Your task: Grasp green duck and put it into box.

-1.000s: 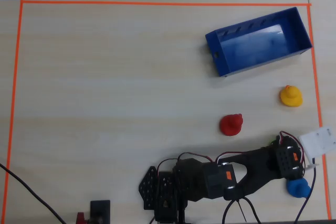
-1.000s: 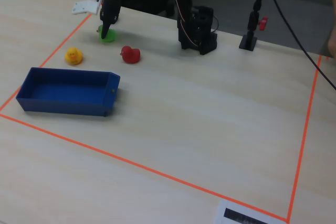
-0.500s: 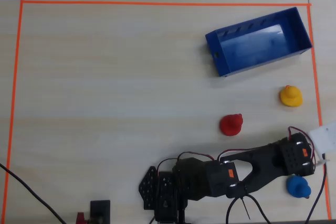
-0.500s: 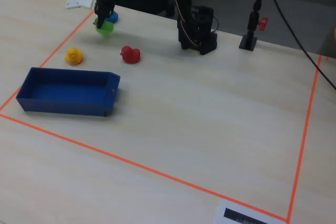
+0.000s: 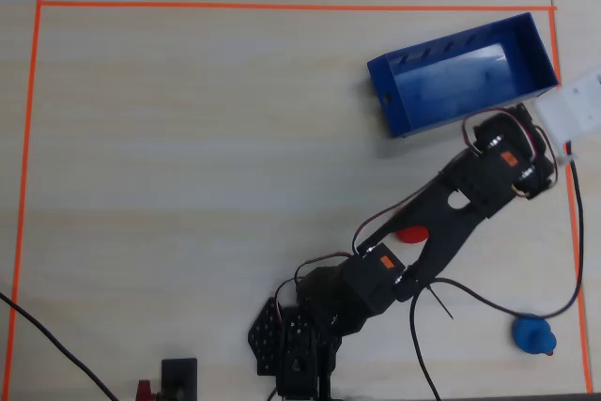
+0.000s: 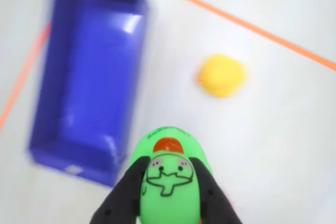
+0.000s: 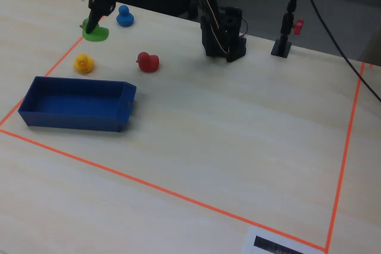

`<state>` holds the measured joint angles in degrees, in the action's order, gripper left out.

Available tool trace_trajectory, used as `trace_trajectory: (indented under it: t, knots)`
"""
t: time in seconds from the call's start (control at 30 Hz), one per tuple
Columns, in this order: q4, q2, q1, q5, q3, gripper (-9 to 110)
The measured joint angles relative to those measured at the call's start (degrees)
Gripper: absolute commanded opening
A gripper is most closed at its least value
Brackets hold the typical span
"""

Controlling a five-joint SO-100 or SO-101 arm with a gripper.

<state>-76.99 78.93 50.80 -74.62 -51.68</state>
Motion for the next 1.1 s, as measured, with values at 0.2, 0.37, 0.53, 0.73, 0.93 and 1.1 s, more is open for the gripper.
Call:
trace_trajectory:
  t: [0.2,0.37,0.53,0.73,0.93,1.1]
  knots:
    - [5.6,-6.9,-9.8,0.9,1.2,0]
    - [12.2,-15.0,-10.6,1.1,4.0,0]
    - [17.5,-23.0,-10.8,-0.4,6.5,0]
    - [20.7,-27.6,-10.8,-1.5,6.9,8]
    - [20.9,-29.0,-10.8,-2.4,7.8,26]
    - [20.9,-29.0,-10.8,-2.5,8.7,32]
